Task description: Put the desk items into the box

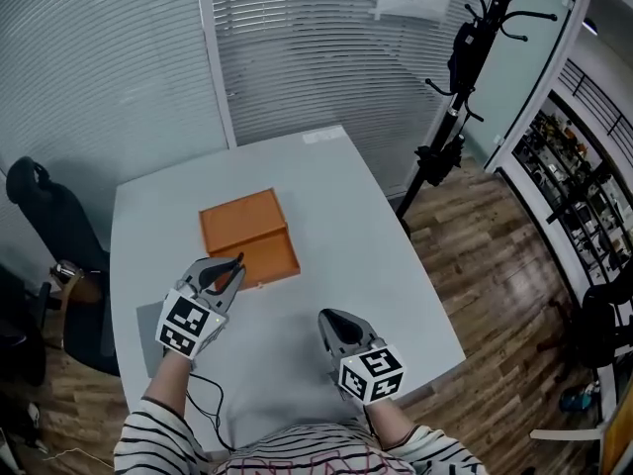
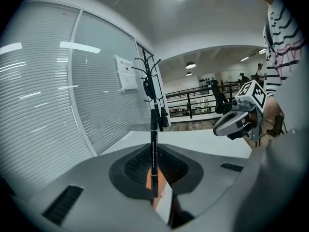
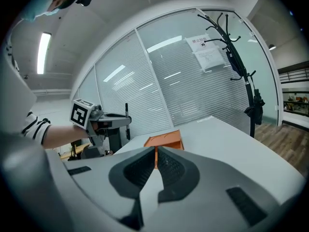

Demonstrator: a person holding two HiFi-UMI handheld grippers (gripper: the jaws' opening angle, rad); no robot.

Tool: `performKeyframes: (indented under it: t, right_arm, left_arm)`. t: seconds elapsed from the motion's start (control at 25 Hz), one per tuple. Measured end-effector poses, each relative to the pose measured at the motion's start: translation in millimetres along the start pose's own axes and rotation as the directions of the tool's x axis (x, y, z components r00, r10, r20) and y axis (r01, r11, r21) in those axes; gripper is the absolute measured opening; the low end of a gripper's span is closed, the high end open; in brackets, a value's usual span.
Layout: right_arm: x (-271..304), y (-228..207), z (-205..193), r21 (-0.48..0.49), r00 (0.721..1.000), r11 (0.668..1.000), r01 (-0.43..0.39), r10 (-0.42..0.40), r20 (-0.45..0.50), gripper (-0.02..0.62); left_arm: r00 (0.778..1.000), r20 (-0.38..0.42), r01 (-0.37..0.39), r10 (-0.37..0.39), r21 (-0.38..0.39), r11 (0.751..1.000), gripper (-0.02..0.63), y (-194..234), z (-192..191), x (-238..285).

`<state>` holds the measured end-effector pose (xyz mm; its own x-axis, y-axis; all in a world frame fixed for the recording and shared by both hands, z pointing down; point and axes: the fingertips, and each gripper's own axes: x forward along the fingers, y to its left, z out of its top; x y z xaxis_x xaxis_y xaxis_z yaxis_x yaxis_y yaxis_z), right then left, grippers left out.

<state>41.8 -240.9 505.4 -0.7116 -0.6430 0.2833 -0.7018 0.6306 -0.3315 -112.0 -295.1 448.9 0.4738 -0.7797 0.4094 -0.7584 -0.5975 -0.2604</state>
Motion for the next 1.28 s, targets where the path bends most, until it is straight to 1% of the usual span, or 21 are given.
performKeyframes:
  t: [0.28,0.4,0.56,0.76,0.88,1.12,1.28]
  right_arm:
    - [4.2,-20.9,-7.9,0.032,1.0,0.999,0.013,-0.013,-0.014,0.028]
    - [3.8,-31.5,-9.9,0.051,1.0,0.998,0.024,-0.024,-0.012,0.028]
    - [2.3,-46.6,-13.5,0.067,0.999,0.997,0.041,-0.04,-0.018,0.028]
    - [3.5,-64.0,-18.9,0.084,0.998,0.995,0.053,-0.051,-0.025,0.028]
    - [4.2,-73.8,-23.0,0.091,0.998,0.994,0.06,-0.057,-0.033,0.028]
    - [10.6,-85.2,-27.5,0.103,0.997,0.993,0.055,-0.05,-0.051,0.028]
    - [18.1,-89.1,-29.0,0.104,0.998,0.994,0.043,-0.037,-0.056,0.028]
  left_arm:
    - [0.994,-0.107,0.036,-0.034,0.022,0.999,0.052,12.7,-17.8,55.5]
    - [0.985,-0.163,0.057,-0.052,0.025,0.998,0.052,15.0,-29.9,78.2]
    - [0.969,-0.232,0.094,-0.089,0.012,0.995,0.052,12.2,-48.3,107.8]
    - [0.944,-0.309,0.117,-0.115,-0.01,0.993,0.052,12.0,-76.1,140.7]
    - [0.927,-0.352,0.122,-0.127,-0.037,0.992,0.052,12.6,-93.6,156.1]
    - [0.882,-0.448,0.123,-0.146,-0.08,0.989,0.052,15.1,-129.0,179.3]
    - [0.856,-0.488,0.129,-0.17,-0.116,0.985,0.054,14.3,-148.5,189.3]
